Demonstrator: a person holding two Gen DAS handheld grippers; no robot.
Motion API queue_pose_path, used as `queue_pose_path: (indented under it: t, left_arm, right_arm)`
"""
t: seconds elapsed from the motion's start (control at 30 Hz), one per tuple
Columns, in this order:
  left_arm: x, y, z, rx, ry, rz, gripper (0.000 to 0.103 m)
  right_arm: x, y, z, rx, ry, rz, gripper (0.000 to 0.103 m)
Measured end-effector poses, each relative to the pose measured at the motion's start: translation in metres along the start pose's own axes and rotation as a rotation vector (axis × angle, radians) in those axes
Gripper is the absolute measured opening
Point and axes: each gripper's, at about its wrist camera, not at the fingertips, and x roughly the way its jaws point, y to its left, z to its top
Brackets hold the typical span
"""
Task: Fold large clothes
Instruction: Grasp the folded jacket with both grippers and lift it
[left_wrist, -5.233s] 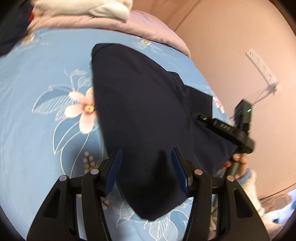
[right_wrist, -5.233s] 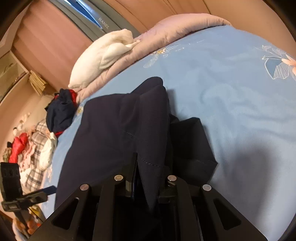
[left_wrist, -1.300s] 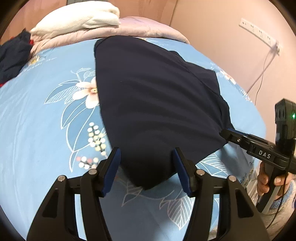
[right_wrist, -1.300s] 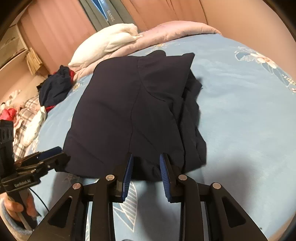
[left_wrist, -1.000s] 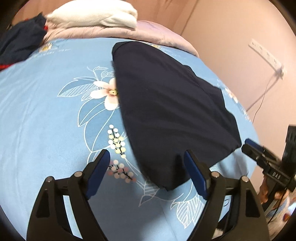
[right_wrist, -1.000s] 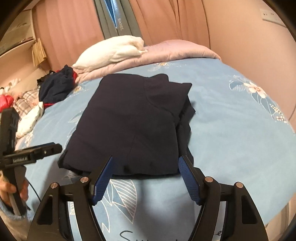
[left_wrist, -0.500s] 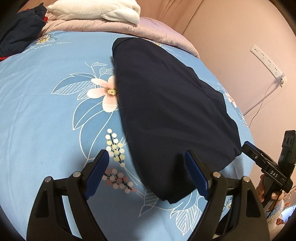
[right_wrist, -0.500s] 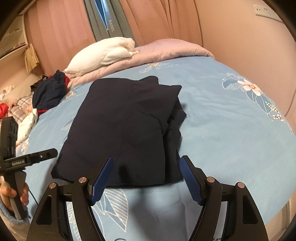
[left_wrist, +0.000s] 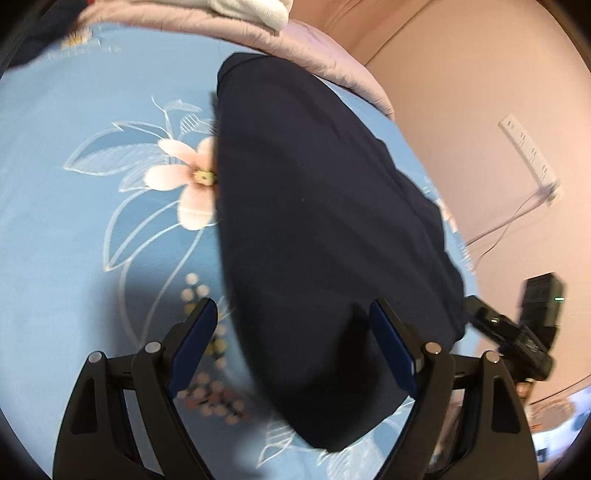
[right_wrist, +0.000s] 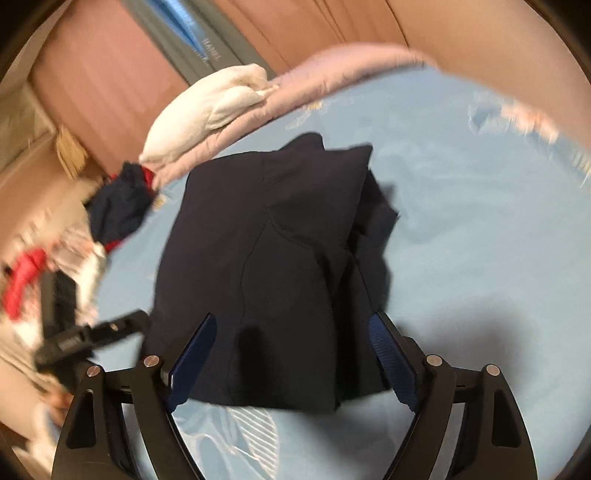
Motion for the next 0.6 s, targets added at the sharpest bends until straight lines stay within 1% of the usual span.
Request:
queue_pose_path:
  t: [0.07, 0.13, 0.27, 0.37, 0.5, 0.6]
  left_arm:
    - [0.007, 0.007, 0.007, -0.047, 0.020, -0.051, 0.084]
    - [0.012, 0.014, 0.011, -0.085, 0.038, -0.085, 0.085]
    - [0.024, 0.024, 0.018, -0.129, 0.068, -0.112, 0.085]
    - [0.032, 0.027, 0.023, -0.150, 0.088, -0.168, 0.087]
    - [0.039, 0.027, 0.031, -0.156, 0.100, -0.197, 0.088]
    - [0.042, 0.028, 0.034, -0.162, 0.112, -0.223, 0.090]
  right_arm:
    - [0.009, -0.014, 0.008, 0.061, 0.025, 0.014, 0.085]
    - [0.020, -0.027, 0.014, 0.121, 0.061, 0.046, 0.085]
    - [0.033, -0.043, 0.019, 0.196, 0.099, 0.112, 0.085]
    - [0.039, -0.042, 0.023, 0.186, 0.118, 0.161, 0.087]
    - [0.045, -0.040, 0.033, 0.185, 0.152, 0.156, 0.087]
    - [0.051, -0.047, 0.039, 0.193, 0.187, 0.196, 0.087]
